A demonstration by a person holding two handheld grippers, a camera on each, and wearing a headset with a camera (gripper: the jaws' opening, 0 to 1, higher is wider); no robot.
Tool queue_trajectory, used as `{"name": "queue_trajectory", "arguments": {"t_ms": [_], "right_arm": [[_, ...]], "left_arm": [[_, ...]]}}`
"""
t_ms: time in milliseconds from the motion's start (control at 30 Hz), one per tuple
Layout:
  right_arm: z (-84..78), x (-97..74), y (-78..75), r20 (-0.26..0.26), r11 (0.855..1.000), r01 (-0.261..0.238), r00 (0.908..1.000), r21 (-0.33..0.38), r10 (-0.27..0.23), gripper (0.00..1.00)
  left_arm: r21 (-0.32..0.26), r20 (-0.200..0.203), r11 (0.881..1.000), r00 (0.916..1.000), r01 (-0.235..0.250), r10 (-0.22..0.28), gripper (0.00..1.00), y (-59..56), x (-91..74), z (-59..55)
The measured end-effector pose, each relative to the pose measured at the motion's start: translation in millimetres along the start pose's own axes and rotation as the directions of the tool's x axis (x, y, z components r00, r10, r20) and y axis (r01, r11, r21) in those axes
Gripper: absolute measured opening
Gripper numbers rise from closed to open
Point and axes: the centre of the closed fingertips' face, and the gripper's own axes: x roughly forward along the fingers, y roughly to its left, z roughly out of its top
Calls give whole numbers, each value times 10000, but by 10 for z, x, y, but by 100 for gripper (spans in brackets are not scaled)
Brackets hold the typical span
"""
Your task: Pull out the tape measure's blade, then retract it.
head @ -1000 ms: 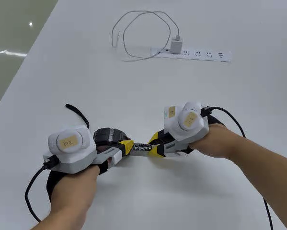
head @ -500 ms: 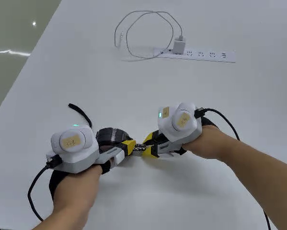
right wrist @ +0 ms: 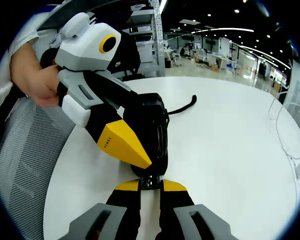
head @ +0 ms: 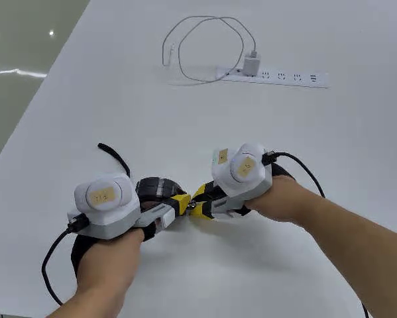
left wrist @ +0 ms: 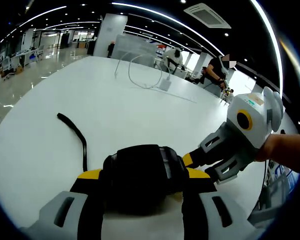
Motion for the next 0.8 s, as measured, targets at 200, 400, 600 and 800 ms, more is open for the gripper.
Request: {"name": "queue_trajectory", "arguments": {"t_ms": [200,400,600,800], "right_arm": [[23,28,1,40,10000,-8,10000,-4,8,10],[26,27,0,70,10000,11,10000,-16,-11,10],[26,25,0,54,10000,89,9999,38,-89,10],[26,28,-4,33,9999,121,9999,36,-121,11]], "left_arm": [[42,2,10000,10000,3,-3,59,2,2,0],[0,18,10000,10000,-12,12,59,3,4,2],[-9,15,10000,10000,-23,23,59,5,10,3],[20,35,10000,10000,-39,39,60,5,13,4]]}}
